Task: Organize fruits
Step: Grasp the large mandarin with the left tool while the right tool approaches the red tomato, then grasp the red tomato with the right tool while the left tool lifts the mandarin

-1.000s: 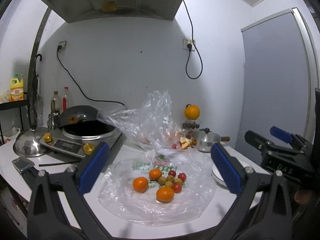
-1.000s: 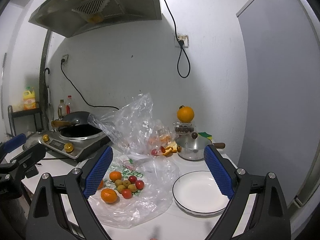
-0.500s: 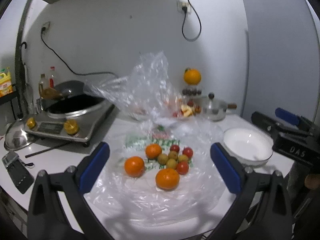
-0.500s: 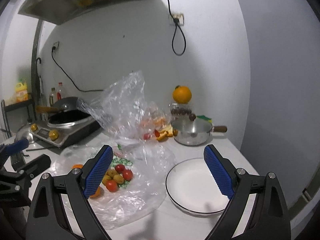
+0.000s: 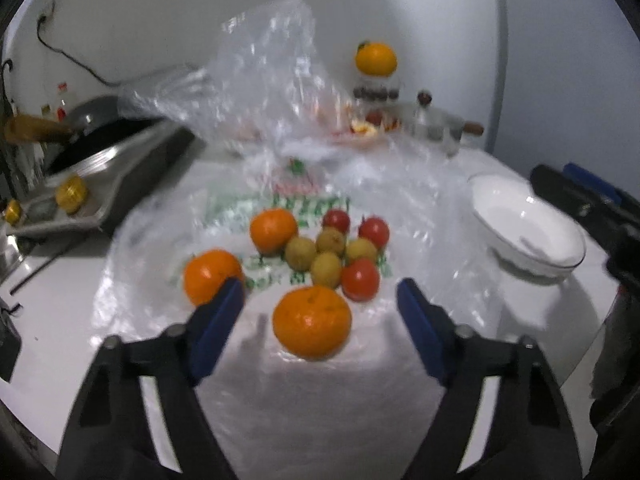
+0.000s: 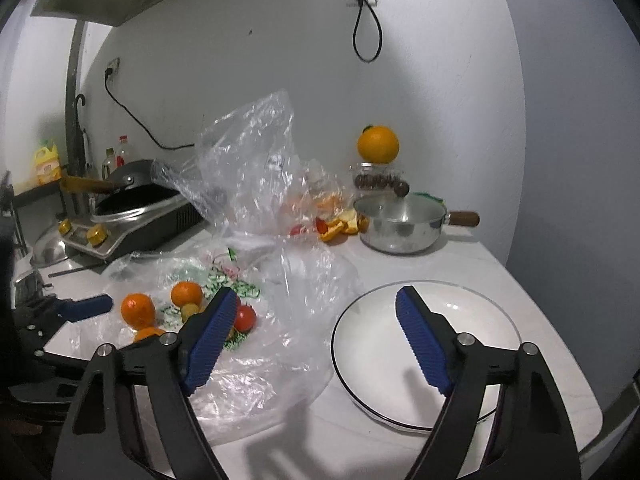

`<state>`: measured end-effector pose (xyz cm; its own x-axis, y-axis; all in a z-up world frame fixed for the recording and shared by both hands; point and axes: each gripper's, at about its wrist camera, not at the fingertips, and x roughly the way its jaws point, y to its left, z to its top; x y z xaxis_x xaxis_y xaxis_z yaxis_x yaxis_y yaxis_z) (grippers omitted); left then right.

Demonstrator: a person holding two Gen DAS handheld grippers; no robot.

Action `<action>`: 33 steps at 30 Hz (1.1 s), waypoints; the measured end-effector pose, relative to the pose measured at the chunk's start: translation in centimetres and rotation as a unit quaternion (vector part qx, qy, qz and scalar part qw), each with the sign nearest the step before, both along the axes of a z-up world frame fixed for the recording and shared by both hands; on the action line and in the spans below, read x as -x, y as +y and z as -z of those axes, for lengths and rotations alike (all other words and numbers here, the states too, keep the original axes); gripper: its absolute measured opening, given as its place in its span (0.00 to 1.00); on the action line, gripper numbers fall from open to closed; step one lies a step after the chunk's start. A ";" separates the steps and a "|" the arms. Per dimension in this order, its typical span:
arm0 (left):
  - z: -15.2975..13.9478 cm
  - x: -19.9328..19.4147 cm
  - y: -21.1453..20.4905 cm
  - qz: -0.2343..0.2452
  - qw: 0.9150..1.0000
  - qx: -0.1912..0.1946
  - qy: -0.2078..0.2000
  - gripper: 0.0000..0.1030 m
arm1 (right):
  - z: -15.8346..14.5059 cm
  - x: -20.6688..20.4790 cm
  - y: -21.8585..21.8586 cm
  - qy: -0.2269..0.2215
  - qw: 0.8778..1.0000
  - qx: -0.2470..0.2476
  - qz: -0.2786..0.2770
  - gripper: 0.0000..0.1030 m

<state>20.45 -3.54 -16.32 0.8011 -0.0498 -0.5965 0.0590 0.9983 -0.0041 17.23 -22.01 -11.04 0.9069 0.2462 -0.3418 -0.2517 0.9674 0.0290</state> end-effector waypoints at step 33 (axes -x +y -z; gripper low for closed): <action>-0.9 3.3 9.3 -0.027 0.995 0.092 -0.025 0.46 | 5.0 -5.4 12.9 0.174 0.974 0.089 -0.117 0.41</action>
<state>17.18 5.77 -15.41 0.8342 -0.1111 -0.5402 0.0105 0.9825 -0.1858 22.59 -9.12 -16.02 0.6551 0.3403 -0.6745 -0.4705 0.8823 -0.0118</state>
